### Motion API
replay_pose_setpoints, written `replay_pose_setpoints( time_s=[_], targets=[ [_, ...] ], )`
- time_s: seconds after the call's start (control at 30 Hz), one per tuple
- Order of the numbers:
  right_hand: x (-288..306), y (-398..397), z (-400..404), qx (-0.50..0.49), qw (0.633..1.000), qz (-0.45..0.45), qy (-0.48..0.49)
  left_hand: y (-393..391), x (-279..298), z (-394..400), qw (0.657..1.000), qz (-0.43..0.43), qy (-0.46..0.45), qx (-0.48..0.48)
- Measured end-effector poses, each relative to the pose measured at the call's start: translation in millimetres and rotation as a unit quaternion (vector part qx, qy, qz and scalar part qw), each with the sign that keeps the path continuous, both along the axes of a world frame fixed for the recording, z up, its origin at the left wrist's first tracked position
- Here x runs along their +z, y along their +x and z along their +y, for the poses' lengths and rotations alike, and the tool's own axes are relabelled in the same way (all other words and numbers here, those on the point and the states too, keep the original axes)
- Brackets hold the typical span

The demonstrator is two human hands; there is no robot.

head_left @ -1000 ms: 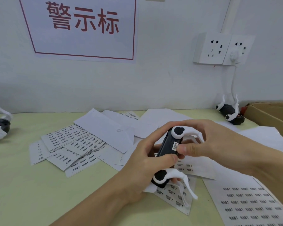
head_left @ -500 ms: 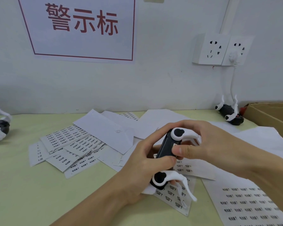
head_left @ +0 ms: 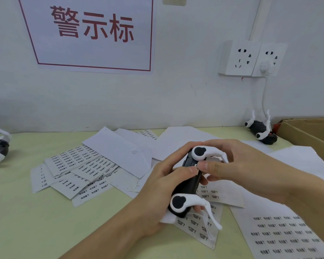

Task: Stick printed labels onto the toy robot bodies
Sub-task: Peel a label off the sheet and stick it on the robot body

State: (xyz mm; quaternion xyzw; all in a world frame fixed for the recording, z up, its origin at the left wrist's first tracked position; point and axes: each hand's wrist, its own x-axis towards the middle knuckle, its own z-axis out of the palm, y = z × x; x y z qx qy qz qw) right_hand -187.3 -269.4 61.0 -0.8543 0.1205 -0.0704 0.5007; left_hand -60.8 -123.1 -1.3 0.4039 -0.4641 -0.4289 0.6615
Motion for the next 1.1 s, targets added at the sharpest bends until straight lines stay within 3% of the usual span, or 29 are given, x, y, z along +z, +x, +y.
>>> replay_pose_setpoints(
  time_s=[0.27,0.6,0.93,1.1],
  targets=[
    [4,-4,1,0.038,0.999,0.021,0.018,0,0,-3,1.0,0.013,0.001,0.009],
    [0,0,11,-0.013,0.999,0.029,-0.017,-1,-3,-4,0.996,0.032,0.046,0.066],
    [3,-3,-1,0.024,0.987,0.063,0.146,6,-4,-12,0.997,0.029,0.037,0.068],
    [2,1,0,0.002,0.995,0.057,0.088,7,-5,-8,0.995,0.072,0.056,0.043]
  ],
)
